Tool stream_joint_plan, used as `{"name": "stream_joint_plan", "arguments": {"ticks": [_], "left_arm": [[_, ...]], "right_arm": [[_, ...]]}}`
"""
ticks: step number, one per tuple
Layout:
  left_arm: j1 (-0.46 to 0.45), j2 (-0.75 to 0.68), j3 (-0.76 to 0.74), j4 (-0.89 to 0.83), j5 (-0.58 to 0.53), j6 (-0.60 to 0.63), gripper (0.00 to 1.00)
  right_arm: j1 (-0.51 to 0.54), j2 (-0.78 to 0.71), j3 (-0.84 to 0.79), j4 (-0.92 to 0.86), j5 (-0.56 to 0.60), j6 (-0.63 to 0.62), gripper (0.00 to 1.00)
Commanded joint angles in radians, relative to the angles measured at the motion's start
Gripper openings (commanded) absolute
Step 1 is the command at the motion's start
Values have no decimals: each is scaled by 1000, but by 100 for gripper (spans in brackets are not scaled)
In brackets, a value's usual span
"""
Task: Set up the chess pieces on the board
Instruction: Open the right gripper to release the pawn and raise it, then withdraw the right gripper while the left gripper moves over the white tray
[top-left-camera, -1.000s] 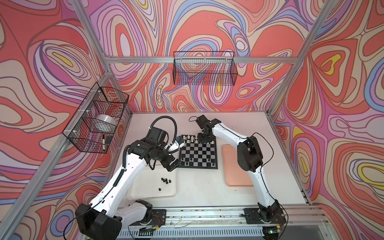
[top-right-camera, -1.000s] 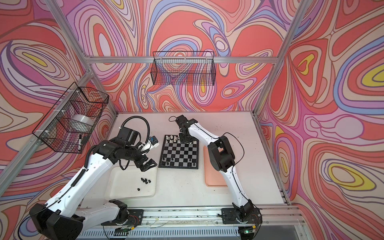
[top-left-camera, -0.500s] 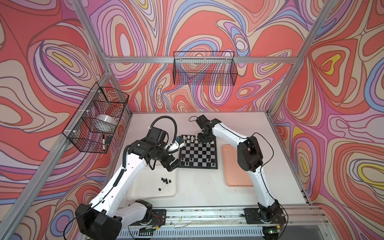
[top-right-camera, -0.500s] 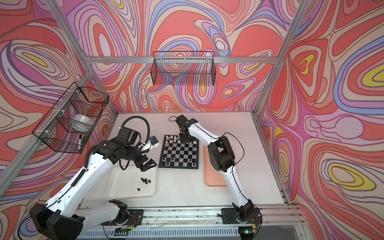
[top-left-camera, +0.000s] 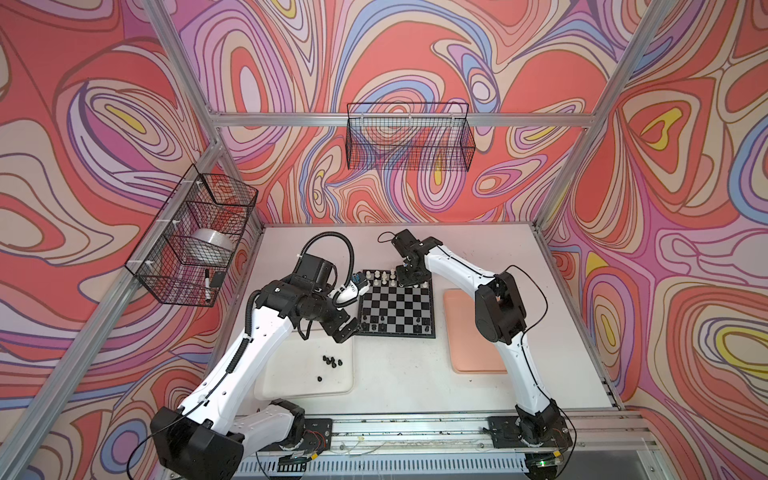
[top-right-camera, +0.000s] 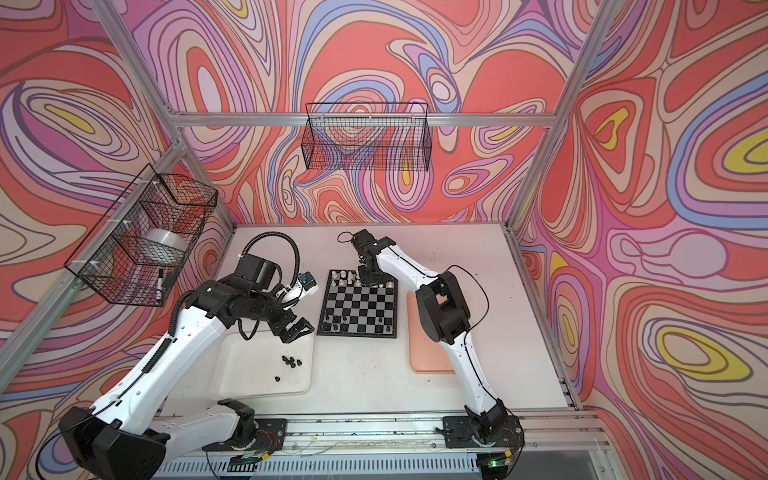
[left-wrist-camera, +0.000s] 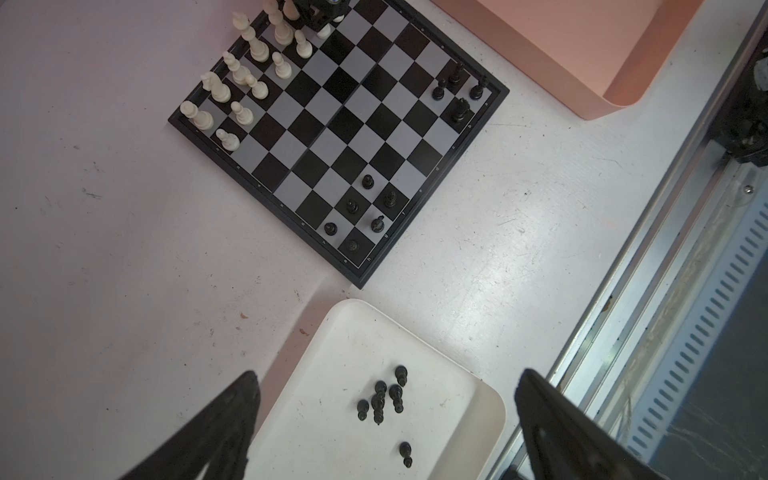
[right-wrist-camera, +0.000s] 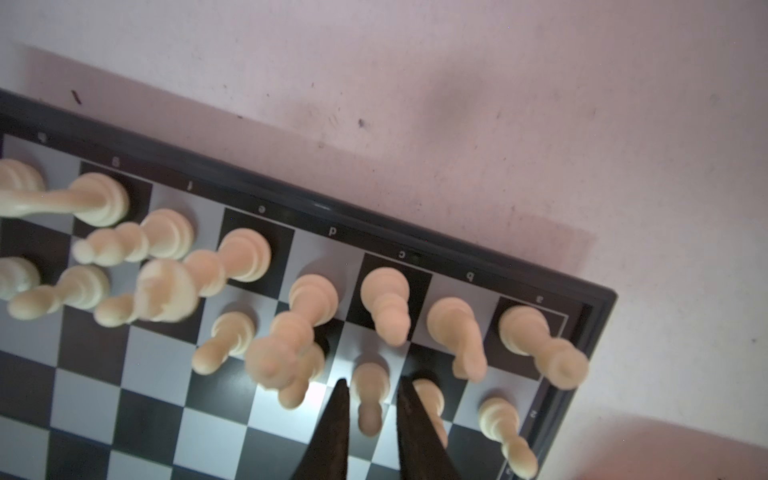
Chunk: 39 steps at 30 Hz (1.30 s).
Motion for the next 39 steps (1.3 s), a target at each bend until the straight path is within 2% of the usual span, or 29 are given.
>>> {"name": "stream_joint_plan", "arguments": {"ticks": [1,13,19,28,30,39], "left_arm": [[-2,11,17,-9,5,-4,97],[-3,8,17,-9,-1,-4,97],[-3,5,9,-1,-11,-2,97],[-3,11,-38,46,-41,6,97],[-3,15,-44,63,-52,2,100],[-3,-16,-124,170,-196,0,100]], "right_arm": [[9,-50,12,-11,5,-10,21],[23,-98,9,-26,28,-15,22],[26,-186,-52,-14,38,15,21],[50,-487,-406,90,28,70,20],[54,-567,-513,121,16,71,19],[64,-931,-909,212,-47,90,17]]}}
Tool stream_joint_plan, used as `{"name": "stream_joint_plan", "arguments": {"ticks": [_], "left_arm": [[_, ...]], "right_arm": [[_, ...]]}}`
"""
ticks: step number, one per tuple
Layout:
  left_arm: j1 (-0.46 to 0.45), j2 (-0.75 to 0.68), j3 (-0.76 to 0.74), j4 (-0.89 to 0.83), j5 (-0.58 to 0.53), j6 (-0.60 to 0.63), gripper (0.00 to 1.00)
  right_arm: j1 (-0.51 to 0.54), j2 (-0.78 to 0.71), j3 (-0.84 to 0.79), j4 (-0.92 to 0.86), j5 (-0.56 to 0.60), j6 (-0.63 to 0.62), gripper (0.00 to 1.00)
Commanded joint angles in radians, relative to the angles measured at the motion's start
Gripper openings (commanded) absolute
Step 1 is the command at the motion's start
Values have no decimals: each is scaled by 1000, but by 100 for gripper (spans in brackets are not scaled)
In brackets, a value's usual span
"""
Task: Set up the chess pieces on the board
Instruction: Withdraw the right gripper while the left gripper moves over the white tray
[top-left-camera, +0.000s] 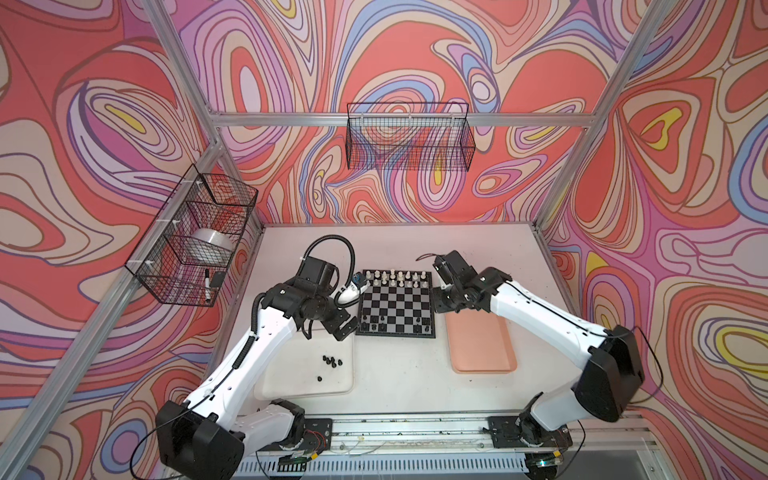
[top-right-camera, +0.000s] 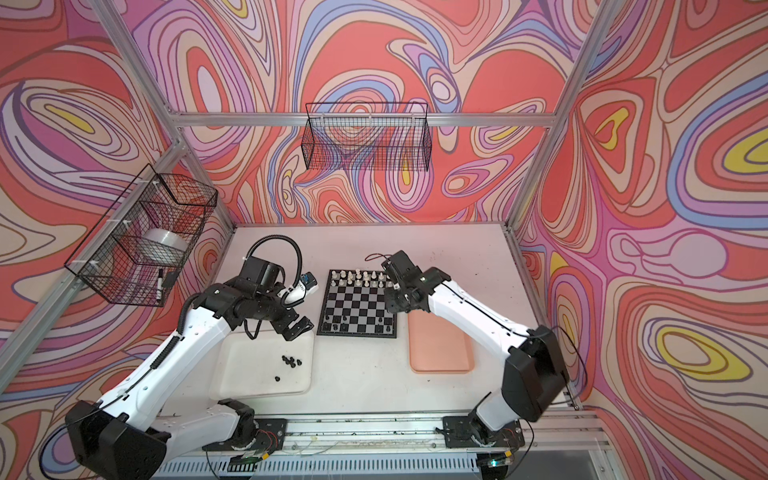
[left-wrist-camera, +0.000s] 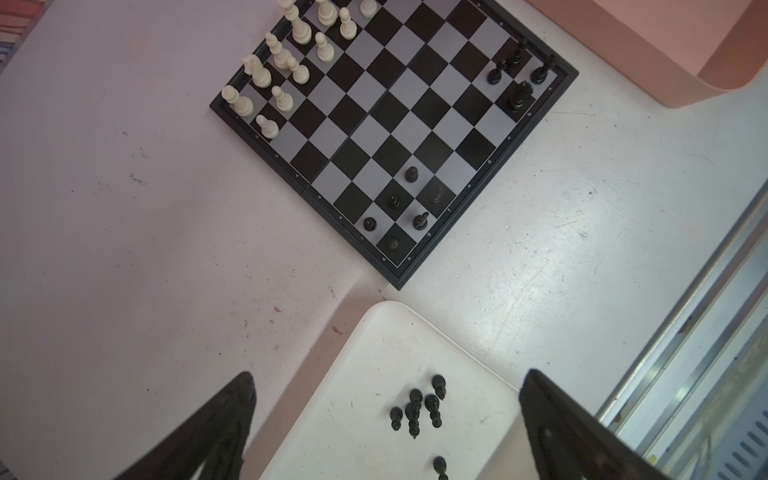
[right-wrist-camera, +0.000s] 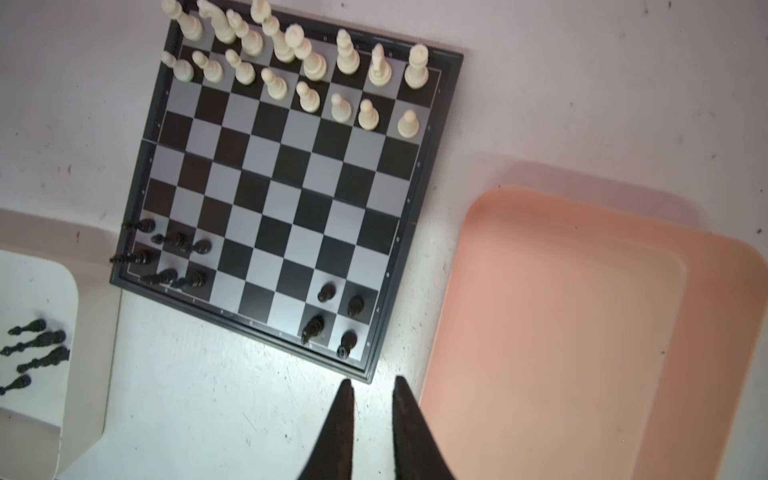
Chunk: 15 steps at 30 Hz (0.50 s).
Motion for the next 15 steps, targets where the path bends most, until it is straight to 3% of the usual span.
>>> {"name": "stream_joint_plan", "arguments": {"ticks": [1,8,15], "left_arm": [[-3,-26,-53,62,-89,20,100],[13,-46,-70,47,-127,6,100],[153,-70,-52,-21,-52,-7,96]], "right_arm": [[9,-81,-84,53,-38,10,17],[11,-169,-172,82,-61,-14,17],[12,-180,-185,103,-101,-45,17]]}}
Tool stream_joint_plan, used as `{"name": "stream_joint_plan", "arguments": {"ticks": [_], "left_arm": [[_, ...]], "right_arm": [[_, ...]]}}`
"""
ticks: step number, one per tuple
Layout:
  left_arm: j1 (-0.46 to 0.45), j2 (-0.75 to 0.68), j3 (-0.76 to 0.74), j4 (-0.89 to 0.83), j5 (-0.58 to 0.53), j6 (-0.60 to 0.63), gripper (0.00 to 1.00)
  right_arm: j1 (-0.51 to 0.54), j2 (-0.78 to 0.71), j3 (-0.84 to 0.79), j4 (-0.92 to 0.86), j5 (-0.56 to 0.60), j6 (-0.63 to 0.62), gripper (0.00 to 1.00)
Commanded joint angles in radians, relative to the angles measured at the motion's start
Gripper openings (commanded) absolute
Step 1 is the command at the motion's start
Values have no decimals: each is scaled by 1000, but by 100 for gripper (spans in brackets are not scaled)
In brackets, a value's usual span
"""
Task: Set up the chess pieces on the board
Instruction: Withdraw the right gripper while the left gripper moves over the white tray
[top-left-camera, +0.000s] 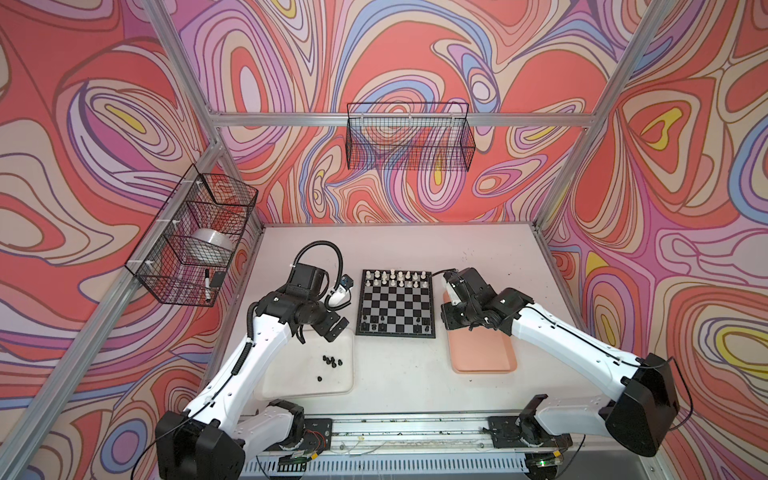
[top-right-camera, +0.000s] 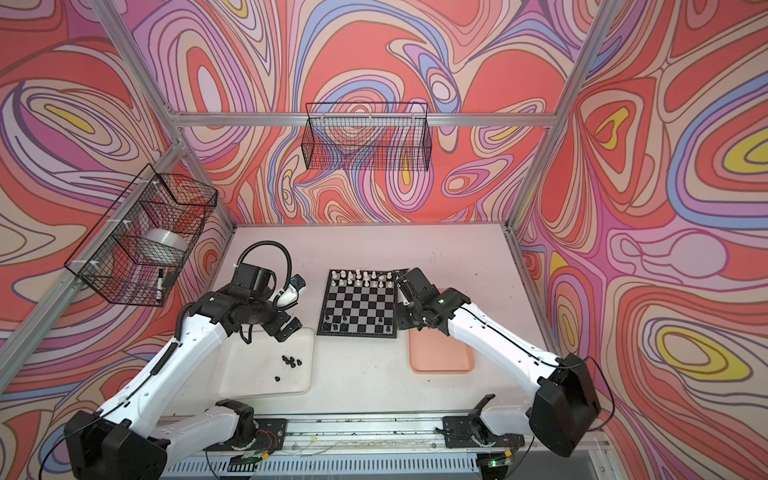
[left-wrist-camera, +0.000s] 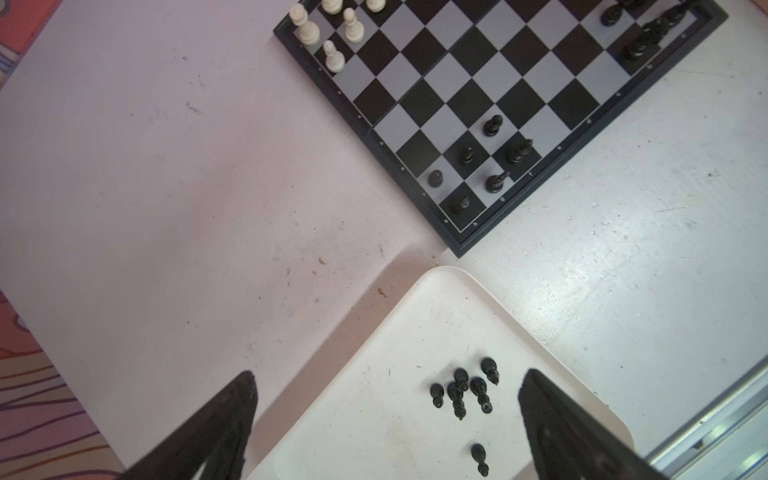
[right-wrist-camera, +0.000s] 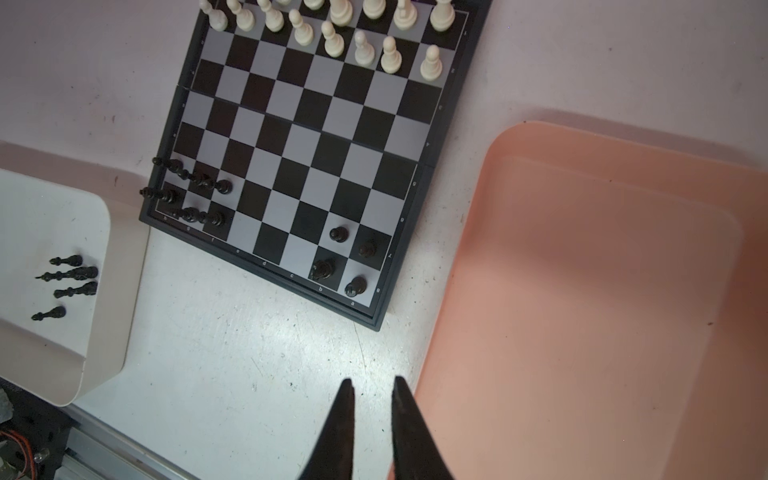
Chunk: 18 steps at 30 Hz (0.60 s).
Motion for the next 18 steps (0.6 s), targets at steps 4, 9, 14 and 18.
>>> {"name": "stream_joint_plan", "arguments": {"ticks": [4,9,14,18], "left_arm": [[70,-40,4,-83,18,7,94],[94,-71,-32,-117,-7,20,92],[109,-127,-76,-158,-29,49,88],[114,-145,-116,-179,-32,71,83]], "right_arm": [[7,-53,-33,49,-6,-25,17],[7,-55,-30,70,-2,-29,17],[7,-32,-32,119,-20,-32,18],[7,5,-32,184,-57,-36,18]]}}
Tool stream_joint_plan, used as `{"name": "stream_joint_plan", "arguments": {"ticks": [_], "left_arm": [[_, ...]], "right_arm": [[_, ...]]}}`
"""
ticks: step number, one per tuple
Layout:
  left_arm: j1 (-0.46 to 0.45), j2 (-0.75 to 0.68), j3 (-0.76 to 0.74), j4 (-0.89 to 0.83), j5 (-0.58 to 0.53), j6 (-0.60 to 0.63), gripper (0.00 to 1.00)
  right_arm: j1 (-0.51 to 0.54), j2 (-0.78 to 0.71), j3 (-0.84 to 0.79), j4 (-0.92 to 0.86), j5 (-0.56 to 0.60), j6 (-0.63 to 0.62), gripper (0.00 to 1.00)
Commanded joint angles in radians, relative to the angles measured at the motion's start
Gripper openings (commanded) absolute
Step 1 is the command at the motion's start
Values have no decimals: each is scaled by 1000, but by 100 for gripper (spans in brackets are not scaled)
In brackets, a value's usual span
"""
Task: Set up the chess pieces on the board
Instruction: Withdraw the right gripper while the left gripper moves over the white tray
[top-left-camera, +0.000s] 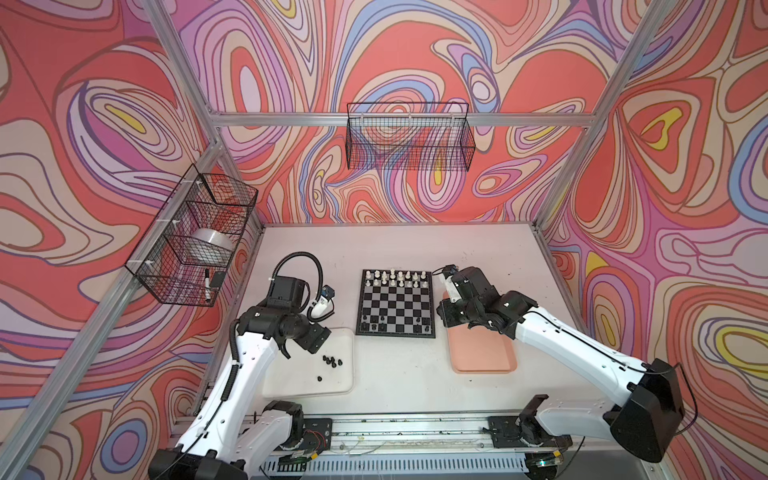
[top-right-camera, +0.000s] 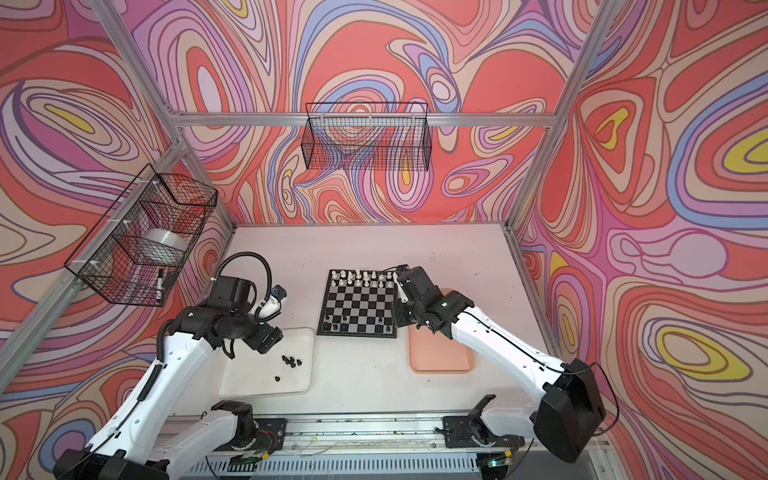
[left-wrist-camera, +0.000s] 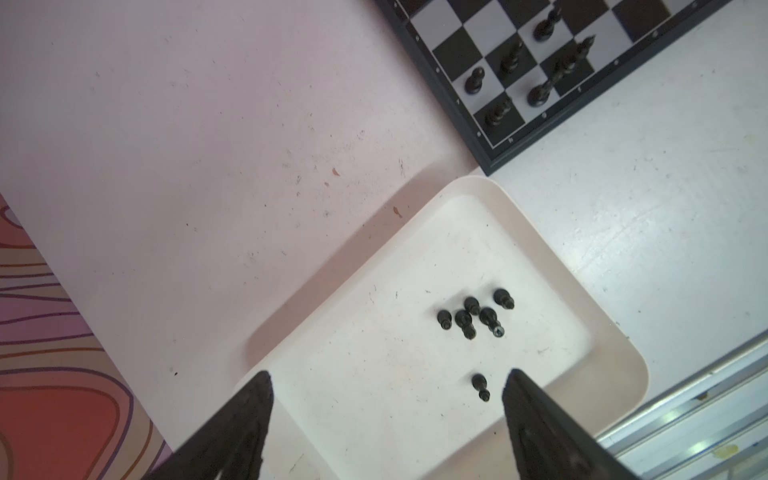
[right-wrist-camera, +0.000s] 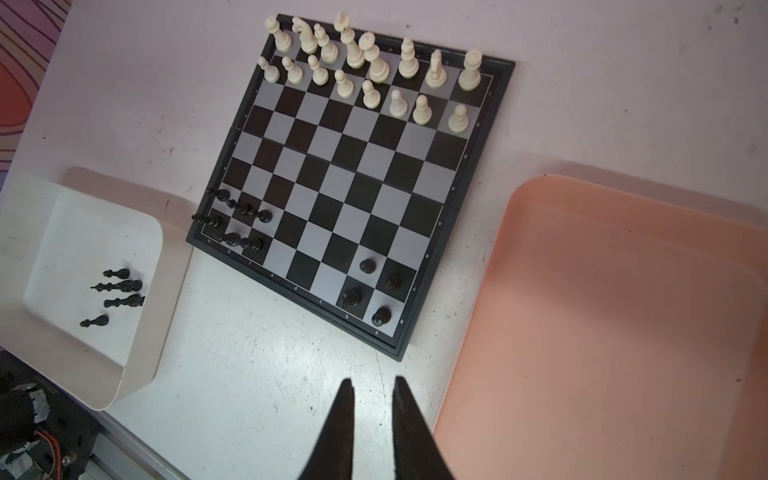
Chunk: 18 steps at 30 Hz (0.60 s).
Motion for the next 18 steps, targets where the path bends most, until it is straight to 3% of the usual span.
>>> {"name": "stream_joint_plan", "arguments": {"ticks": [1,9,16,18], "left_arm": [[7,-11,-31,-61,-8,42,81],[7,-8,-85,-70,48,128,75],[7,17,-84,-103,138,178,83],[7,28,-84,-95,136,186,87]], "right_arm": [[4,38,-8,82,-36,-19,17],[5,111,8,154,-60,-28,17],[5,153,38,148,-67,-20,17],[3,133,49,152,-115,1,17]]}}
